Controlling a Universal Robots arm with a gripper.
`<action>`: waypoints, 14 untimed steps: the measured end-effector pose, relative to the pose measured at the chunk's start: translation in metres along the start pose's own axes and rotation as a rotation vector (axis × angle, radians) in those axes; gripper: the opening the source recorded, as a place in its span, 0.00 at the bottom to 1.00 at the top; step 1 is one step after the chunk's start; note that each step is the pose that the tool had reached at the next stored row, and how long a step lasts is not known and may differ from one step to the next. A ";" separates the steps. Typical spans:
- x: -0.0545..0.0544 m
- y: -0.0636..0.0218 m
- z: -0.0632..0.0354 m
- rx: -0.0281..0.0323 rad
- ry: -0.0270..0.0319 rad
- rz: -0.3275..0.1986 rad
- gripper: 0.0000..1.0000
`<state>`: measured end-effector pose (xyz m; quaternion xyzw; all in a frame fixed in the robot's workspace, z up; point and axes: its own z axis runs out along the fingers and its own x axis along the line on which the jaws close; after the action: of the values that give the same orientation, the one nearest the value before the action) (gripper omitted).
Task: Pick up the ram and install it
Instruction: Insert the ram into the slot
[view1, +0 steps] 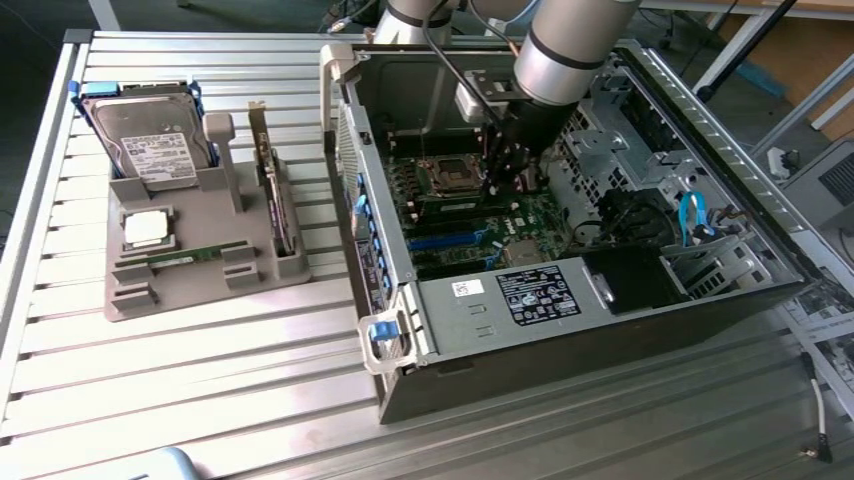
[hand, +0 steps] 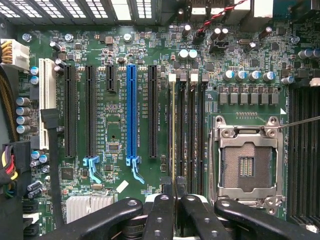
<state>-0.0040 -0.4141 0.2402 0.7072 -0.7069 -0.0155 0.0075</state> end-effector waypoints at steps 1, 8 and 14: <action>0.000 0.0000 0.0004 0.0001 -0.0001 0.000 0.12; 0.000 0.0000 0.0006 0.0003 -0.0001 0.000 0.12; 0.000 0.0000 0.0009 0.0027 -0.0001 0.000 0.12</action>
<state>-0.0040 -0.4138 0.2393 0.7072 -0.7069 -0.0145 0.0065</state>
